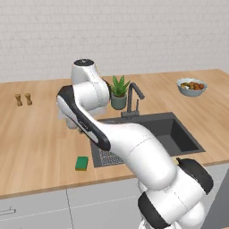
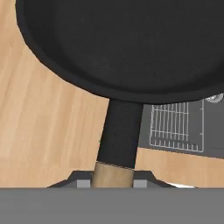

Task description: Pick the pan and sponge and place them into the sink. Then turn on the water.

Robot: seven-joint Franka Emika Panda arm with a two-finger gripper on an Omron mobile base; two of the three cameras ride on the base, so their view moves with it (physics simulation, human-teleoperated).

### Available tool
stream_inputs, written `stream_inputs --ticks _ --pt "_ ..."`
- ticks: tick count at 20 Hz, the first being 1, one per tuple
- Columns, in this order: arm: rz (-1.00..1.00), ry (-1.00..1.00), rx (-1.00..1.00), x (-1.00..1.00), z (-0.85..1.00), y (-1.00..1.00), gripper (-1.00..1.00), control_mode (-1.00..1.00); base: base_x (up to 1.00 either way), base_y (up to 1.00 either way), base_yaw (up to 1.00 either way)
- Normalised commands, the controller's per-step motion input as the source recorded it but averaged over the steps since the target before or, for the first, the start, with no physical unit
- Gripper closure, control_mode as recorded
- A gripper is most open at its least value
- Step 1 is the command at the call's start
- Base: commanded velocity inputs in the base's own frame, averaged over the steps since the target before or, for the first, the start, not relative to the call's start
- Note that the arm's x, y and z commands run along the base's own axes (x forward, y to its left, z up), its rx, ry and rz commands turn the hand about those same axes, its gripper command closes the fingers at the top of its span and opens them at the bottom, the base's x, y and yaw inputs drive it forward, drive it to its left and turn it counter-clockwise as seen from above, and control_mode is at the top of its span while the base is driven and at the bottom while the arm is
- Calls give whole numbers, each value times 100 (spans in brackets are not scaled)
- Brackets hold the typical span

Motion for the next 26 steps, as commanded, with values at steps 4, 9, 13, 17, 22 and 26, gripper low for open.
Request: stream_inputs --ticks 4,9,13,17,22,26 --pt "35 -16 -3 -67 10 -100 100 -100 0 0 0" --pt "37 -11 0 -47 17 -100 100 -100 0 0 0" --pt "33 -7 1 -31 4 -100 100 -100 0 0 0" --pt "24 -1 12 -9 0 -100 100 -100 0 0 0" --pt "29 2 10 0 -14 -100 100 -100 0 0 0" --pt "33 6 11 0 -46 -100 100 -100 0 0 0"
